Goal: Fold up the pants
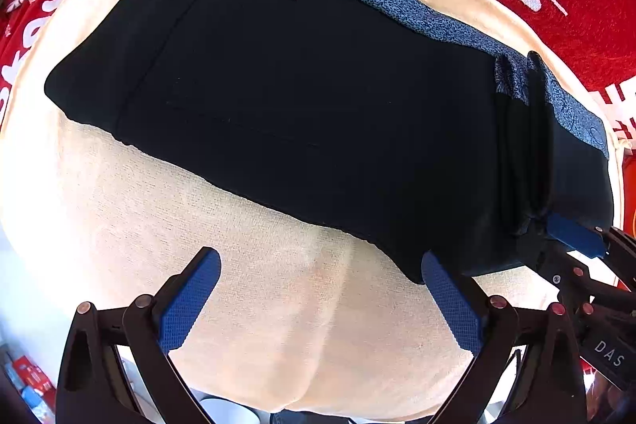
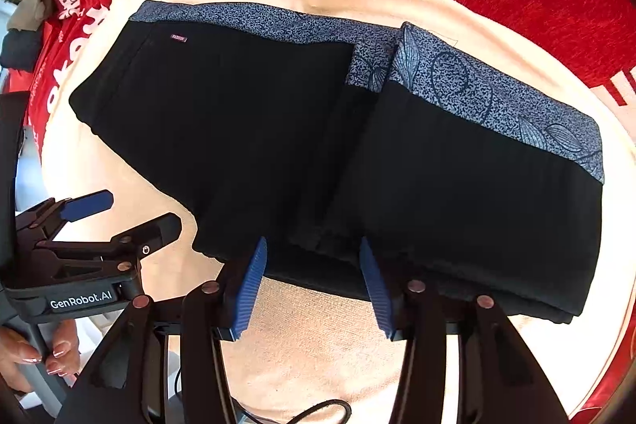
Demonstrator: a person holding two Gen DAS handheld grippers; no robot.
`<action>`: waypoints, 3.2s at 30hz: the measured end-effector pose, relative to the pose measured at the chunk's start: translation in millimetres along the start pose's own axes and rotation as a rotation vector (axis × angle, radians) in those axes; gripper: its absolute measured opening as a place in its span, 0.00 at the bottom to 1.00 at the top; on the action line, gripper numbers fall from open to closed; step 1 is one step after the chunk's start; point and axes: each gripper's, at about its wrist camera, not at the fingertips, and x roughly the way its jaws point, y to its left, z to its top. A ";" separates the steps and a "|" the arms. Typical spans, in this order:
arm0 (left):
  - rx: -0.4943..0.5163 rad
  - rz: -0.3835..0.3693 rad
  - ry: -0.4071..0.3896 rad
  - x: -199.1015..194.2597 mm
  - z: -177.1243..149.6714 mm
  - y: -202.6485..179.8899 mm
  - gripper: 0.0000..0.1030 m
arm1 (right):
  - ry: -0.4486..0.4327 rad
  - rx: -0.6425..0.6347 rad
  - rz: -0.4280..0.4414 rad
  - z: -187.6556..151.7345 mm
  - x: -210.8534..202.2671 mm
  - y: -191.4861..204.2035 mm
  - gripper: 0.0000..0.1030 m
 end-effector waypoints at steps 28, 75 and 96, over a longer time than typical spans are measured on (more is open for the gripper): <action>-0.233 -0.170 -0.144 -18.1 36.1 147.0 0.99 | 0.037 -0.041 -0.027 8.2 22.4 31.1 0.75; 0.132 0.220 -0.531 -27.6 51.8 71.5 0.36 | -0.001 0.005 0.333 157.4 -44.0 48.0 0.83; 0.255 0.326 -0.547 -35.9 41.0 54.2 0.36 | 0.377 -0.428 0.211 222.3 39.9 231.3 0.21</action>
